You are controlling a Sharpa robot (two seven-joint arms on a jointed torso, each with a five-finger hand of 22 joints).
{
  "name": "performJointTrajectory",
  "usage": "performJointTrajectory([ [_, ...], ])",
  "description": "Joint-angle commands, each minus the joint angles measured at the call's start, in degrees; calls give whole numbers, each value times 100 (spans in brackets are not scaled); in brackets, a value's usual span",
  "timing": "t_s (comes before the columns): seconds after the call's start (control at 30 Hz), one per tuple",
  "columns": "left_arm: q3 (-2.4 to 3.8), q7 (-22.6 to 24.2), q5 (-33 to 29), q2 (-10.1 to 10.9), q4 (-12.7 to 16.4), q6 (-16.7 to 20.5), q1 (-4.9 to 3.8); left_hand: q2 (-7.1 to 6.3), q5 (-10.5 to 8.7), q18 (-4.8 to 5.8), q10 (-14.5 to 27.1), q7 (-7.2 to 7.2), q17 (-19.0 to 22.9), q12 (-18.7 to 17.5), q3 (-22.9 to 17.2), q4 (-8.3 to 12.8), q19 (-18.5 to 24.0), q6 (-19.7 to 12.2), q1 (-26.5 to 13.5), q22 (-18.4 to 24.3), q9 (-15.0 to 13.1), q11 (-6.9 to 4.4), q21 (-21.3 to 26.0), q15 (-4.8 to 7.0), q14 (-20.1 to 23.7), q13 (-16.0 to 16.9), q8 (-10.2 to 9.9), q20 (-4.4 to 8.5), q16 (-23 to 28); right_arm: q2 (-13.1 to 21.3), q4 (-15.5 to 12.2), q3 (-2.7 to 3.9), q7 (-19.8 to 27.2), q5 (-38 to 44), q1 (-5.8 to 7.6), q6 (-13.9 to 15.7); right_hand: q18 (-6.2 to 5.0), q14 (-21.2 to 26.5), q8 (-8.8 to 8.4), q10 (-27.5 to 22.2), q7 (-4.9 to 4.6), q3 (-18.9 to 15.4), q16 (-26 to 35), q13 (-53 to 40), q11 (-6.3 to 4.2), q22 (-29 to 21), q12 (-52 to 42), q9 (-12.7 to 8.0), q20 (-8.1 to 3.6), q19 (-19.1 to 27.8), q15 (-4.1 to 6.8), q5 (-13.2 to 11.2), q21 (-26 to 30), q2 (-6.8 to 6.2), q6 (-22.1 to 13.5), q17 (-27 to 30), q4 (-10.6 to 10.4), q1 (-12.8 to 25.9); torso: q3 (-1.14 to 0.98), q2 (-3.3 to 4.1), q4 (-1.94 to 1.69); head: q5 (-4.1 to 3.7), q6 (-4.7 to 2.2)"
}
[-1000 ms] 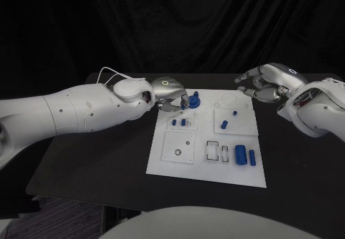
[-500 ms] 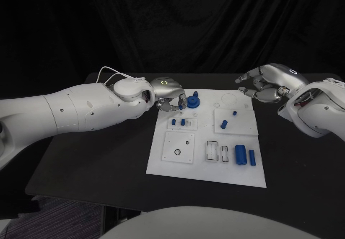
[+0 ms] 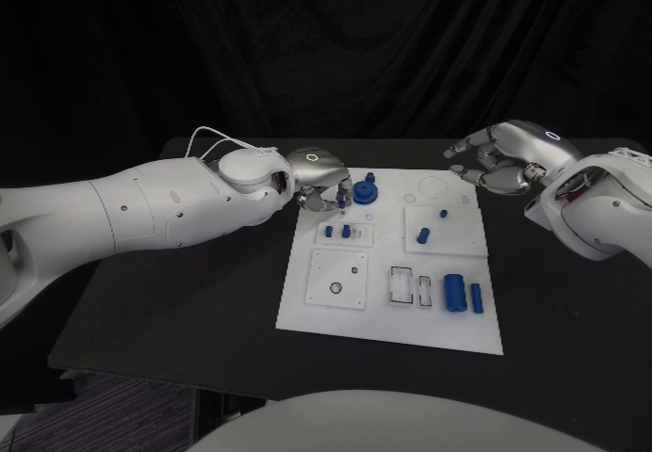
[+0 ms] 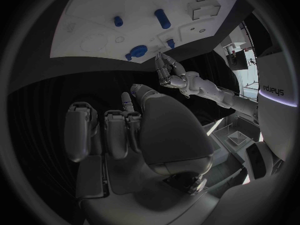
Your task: Assemble the parts on the task board
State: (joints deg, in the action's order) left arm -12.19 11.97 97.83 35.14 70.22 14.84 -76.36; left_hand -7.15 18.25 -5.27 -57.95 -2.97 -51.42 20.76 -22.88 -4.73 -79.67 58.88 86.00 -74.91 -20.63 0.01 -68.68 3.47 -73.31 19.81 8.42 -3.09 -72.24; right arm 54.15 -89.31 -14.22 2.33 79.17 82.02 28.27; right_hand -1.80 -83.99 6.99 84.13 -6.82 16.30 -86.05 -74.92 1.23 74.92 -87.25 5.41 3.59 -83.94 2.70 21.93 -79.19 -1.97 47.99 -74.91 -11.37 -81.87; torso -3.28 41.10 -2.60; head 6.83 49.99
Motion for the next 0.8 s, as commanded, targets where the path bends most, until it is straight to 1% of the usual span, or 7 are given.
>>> performJointTrajectory([
  [0.03, 4, 8, 5, -23, -11, -114, 16, -12, -15, 66, -37, 0, 9, -5, -17, 0, -39, 28, -12, -905, -8, -5, -14, -4, 9, 7, -17, 9, 39, 7, -1, 5, -75, 11, 1, -34, -92, -465, -22, 234, -10, 37, 40, -1137, -23, 1141, 19, -9, -17, -115, 17, 28, 20, 4, 44, -957, -8, 67, -4, -3, -7, 3, 1],
  [0.17, 4, 7, 5, -29, -17, -140, 27, -13, -16, 64, -39, -1, 22, -6, -17, 1, -36, 28, -12, -903, -8, -5, -7, -4, 14, 7, -18, 9, 46, 7, -3, 5, -75, 11, 1, -36, -92, -465, -22, 234, -10, 37, 40, -1137, -23, 1141, 19, -9, -17, -115, 17, 28, 20, 4, 44, -957, -8, 67, -7, 0, -3, 5, 1],
  [0.4, 4, 11, 5, -20, 0, -167, 45, -14, -16, 62, -44, -1, 43, -10, -18, 6, -30, 28, -11, -899, -8, -4, 5, -5, 23, 7, -21, 9, 58, 4, 0, 5, -76, 11, 1, -42, -92, -465, -22, 234, -10, 37, 40, -1137, -23, 1141, 19, -9, -17, -115, 17, 28, 20, 4, 44, -957, -8, 67, -1, -1, -3, 10, 1],
  [0.53, 4, 19, 5, -26, -2, -172, 56, -14, -15, 61, -44, -1, 45, -11, -19, 8, -28, 29, -9, -898, -8, -4, 8, -5, 24, 7, -21, 9, 59, 3, 1, 5, -75, 11, 1, -44, -92, -465, -22, 234, -10, 37, 40, -1137, -23, 1141, 19, -9, -17, -115, 17, 28, 20, 4, 44, -957, -8, 67, -5, 0, -4, 4, 1],
  [0.67, 4, 29, 5, -42, -22, -172, 68, -13, -13, 62, -50, -1, 36, -12, -20, 12, -29, 29, -7, -900, -8, -3, 5, -5, 20, 8, -22, 10, 57, 4, -2, 4, -75, 11, 1, -54, -92, -465, -22, 234, -10, 37, 40, -1137, -23, 1141, 19, -9, -17, -115, 17, 28, 20, 4, 44, -957, -8, 67, -5, -1, -7, -17, 1],
  [0.8, 4, 36, 5, -55, -33, -168, 73, -12, -13, 63, -52, -2, 36, -13, -20, 13, -31, 29, -6, -901, -8, -3, 1, -5, 20, 8, -23, 10, 57, 8, -5, 4, -75, 11, 1, -52, -92, -465, -22, 234, -10, 37, 40, -1137, -23, 1141, 19, -9, -17, -115, 17, 28, 20, 4, 44, -957, -8, 67, -4, -3, -8, -12, 1],
])
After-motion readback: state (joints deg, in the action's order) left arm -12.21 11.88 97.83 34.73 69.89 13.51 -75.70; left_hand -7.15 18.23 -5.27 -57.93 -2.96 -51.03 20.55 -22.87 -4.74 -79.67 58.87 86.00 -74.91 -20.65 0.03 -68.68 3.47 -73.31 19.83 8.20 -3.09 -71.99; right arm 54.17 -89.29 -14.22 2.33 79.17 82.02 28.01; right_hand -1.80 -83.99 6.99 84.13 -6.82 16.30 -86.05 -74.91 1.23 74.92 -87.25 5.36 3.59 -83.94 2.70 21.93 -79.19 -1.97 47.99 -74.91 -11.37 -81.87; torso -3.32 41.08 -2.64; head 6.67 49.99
